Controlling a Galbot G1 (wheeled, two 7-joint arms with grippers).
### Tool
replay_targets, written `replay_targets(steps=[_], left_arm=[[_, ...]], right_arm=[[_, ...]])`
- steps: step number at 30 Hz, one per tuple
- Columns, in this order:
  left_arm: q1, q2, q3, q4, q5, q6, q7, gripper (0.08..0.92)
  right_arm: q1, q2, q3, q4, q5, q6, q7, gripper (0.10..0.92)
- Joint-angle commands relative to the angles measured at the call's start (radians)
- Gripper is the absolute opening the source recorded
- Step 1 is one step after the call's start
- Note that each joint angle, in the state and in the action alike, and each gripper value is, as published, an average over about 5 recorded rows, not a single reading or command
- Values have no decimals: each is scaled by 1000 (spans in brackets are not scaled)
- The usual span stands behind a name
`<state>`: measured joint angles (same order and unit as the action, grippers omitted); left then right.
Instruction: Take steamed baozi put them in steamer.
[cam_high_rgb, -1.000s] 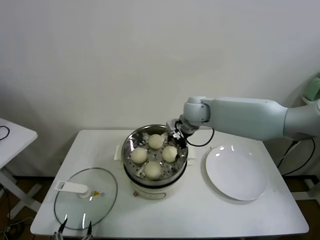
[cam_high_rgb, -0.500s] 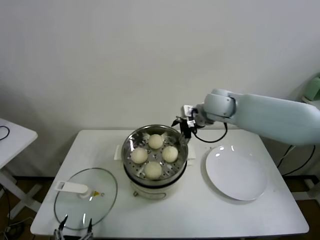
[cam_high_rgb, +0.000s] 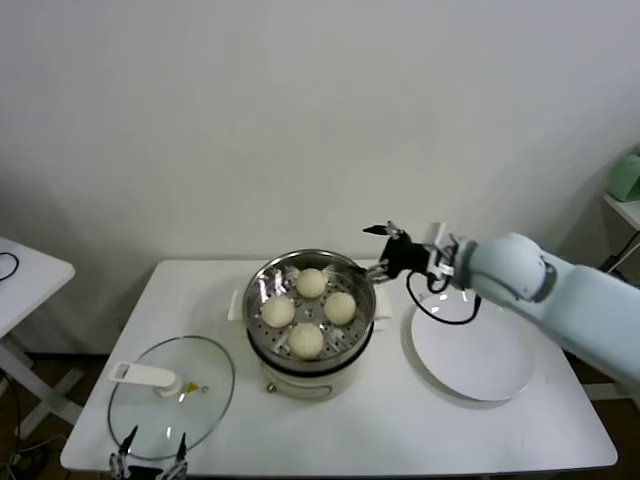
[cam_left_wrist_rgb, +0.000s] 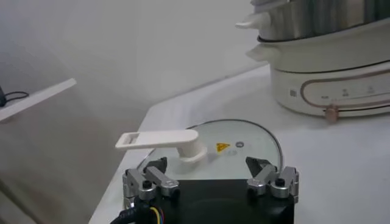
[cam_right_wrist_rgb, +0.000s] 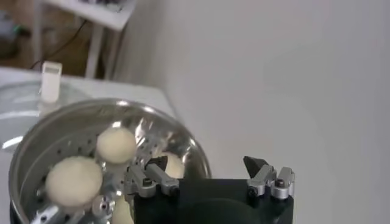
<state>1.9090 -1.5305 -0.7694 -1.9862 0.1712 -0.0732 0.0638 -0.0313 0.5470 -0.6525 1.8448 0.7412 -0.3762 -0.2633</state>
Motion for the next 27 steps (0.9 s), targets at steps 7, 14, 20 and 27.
replay_targets(steps=[7, 14, 20, 27], left_arm=[[-3, -2, 8, 0, 9, 0, 4, 823], [-15, -8, 7, 7, 6, 0, 4, 823], [-21, -11, 8, 11, 5, -1, 4, 823], [-24, -10, 8, 8, 0, -2, 3, 823]], right_arm=[[-1471, 193, 1296, 235, -253, 279, 150, 823], [-1665, 461, 1381, 232, -362, 502, 105, 823], [-1751, 646, 1366, 219, -409, 644, 99, 823], [-1825, 779, 1314, 181, -438, 816, 85, 823]])
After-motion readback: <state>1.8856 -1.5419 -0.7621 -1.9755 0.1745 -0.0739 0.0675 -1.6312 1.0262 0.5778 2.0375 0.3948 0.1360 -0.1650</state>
